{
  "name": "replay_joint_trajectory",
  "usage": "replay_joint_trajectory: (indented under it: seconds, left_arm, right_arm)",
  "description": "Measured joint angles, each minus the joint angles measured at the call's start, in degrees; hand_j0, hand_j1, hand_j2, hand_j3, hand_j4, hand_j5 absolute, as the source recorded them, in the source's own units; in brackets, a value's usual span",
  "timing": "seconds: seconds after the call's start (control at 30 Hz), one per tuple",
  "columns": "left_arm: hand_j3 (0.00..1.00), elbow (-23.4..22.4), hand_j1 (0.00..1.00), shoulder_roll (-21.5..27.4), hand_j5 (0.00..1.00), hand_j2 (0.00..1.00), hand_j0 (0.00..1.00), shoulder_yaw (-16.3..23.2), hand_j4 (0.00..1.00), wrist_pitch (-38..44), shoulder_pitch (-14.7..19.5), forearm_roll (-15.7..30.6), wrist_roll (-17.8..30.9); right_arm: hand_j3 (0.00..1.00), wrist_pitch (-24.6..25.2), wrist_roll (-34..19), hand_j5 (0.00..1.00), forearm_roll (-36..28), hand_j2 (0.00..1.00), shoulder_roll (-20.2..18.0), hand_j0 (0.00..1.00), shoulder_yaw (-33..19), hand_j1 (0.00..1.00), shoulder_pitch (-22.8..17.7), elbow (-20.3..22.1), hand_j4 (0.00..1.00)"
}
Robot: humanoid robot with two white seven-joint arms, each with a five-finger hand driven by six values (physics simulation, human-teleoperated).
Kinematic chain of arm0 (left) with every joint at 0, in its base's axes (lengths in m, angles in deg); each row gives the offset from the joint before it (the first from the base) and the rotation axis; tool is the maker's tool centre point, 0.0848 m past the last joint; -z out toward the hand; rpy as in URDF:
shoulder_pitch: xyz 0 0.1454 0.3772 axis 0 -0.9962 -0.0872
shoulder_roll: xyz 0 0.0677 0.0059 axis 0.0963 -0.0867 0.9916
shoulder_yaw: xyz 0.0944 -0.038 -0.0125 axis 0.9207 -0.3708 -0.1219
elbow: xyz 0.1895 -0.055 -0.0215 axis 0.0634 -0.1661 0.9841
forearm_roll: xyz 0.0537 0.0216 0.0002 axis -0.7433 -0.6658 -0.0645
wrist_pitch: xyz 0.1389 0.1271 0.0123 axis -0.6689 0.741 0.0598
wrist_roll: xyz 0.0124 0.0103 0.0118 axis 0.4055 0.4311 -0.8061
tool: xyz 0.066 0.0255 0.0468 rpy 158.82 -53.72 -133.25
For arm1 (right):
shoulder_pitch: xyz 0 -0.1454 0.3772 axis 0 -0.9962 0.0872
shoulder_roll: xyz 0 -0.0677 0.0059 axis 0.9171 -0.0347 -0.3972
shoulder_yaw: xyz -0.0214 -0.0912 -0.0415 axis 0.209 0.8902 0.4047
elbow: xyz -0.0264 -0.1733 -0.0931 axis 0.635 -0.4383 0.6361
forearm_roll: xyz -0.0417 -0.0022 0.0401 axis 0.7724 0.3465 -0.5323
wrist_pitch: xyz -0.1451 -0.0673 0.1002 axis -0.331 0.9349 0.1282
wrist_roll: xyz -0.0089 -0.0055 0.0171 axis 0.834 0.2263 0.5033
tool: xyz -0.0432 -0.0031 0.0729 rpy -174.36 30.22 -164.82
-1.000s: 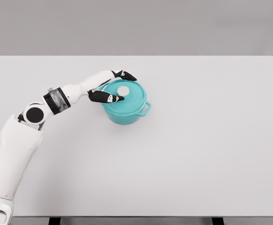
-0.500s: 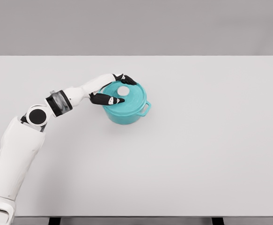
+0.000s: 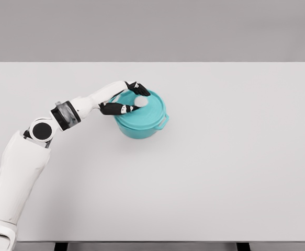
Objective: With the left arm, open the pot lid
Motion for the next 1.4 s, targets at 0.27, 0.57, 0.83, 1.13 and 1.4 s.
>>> replay_joint_trajectory:
  seconds: [0.27, 0.57, 0.83, 1.13, 1.4]
  left_arm:
    - [0.62, 0.29, 0.62, -0.08, 0.62, 0.62, 0.62, 0.08, 0.62, 0.00, -0.26, 0.00, -0.04]
    - [0.55, 0.35, 0.55, -0.40, 0.55, 0.55, 0.55, 0.09, 0.55, 0.08, -0.35, 0.08, -0.12]
    - [0.51, 0.47, 0.51, -0.46, 0.51, 0.51, 0.51, 0.07, 0.51, 0.09, -0.44, 0.36, -0.13]
    - [0.49, 0.80, 0.49, -0.37, 0.49, 0.49, 0.49, -0.17, 0.49, 0.03, -0.35, 0.81, -0.07]
    - [0.49, 1.67, 0.49, -0.15, 0.49, 0.49, 0.49, -1.39, 0.49, 0.00, -0.44, 0.88, -0.02]
  right_arm:
    - [1.00, 0.00, 0.00, 1.00, 0.00, 1.00, 0.00, 1.00, 0.00, 1.00, 0.00, 0.00, 1.00]
    - [1.00, 0.00, 0.00, 1.00, 0.00, 1.00, 0.00, 1.00, 0.00, 1.00, 0.00, 0.00, 1.00]
    - [1.00, 0.00, 0.00, 1.00, 0.00, 1.00, 0.00, 1.00, 0.00, 1.00, 0.00, 0.00, 1.00]
    - [1.00, 0.00, 0.00, 1.00, 0.00, 1.00, 0.00, 1.00, 0.00, 1.00, 0.00, 0.00, 1.00]
    - [1.00, 0.00, 0.00, 1.00, 0.00, 1.00, 0.00, 1.00, 0.00, 1.00, 0.00, 0.00, 1.00]
